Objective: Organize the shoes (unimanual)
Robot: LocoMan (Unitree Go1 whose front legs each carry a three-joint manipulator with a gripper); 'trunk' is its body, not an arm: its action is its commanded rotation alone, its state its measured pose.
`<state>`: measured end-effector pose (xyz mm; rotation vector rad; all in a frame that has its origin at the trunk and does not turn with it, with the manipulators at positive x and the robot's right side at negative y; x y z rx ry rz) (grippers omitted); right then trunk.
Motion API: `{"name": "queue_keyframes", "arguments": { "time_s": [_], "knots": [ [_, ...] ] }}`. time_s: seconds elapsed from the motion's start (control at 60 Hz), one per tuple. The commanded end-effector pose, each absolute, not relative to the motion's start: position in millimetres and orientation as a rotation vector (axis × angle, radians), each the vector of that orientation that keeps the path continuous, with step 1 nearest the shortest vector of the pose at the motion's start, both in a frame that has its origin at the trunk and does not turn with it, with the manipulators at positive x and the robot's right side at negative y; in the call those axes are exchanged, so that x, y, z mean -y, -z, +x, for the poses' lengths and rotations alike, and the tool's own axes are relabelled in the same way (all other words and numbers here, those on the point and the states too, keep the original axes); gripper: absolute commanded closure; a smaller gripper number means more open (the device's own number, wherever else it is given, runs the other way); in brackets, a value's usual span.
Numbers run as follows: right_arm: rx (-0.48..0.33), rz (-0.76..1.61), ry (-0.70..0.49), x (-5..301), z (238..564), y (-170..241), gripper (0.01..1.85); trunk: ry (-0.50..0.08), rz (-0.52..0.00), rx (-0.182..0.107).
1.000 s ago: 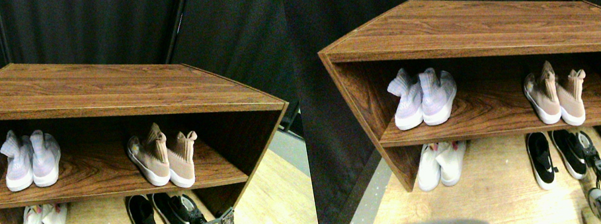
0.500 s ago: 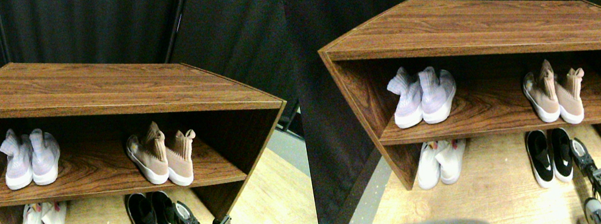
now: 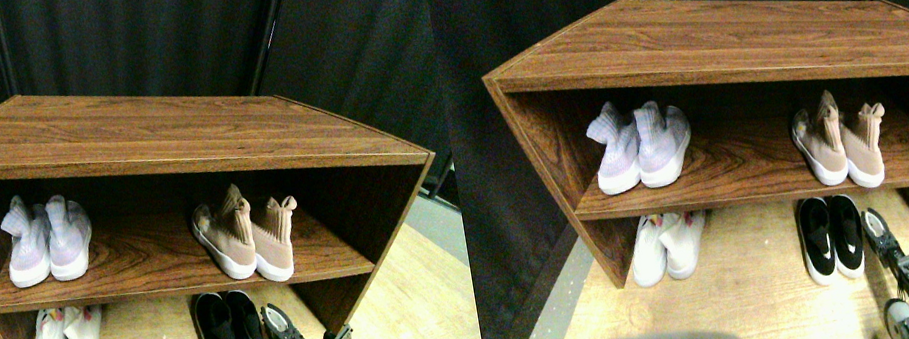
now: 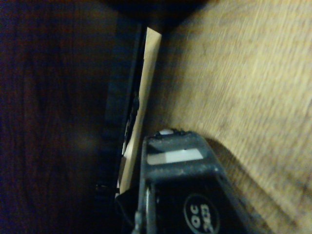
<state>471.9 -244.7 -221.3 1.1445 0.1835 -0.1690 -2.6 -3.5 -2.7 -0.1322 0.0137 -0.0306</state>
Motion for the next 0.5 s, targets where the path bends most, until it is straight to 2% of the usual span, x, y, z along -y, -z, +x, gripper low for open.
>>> {"name": "queue_keyframes", "arguments": {
  "time_s": [0.017, 0.1, 0.15, 0.317, 0.45, 0.5],
  "knots": [
    [-0.117, 1.121, 0.139, 250.7, 475.1, 209.2, 1.80, 0.033, -0.137, -0.019],
    [-0.071, 1.095, 0.104, 253.3, 468.4, 192.1, 1.80, 0.038, -0.135, -0.017],
    [-0.070, 1.101, 0.091, 253.8, 465.1, 184.6, 1.80, 0.044, -0.131, -0.012],
    [-0.027, 1.102, -0.075, 247.2, 438.9, 151.5, 1.80, 0.053, -0.124, 0.003],
    [0.014, 1.097, -0.078, 240.1, 420.1, 134.4, 1.80, 0.058, -0.120, 0.017],
    [-0.006, 1.123, -0.123, 236.5, 411.4, 126.7, 1.80, 0.061, -0.118, 0.022]
  ]
}}
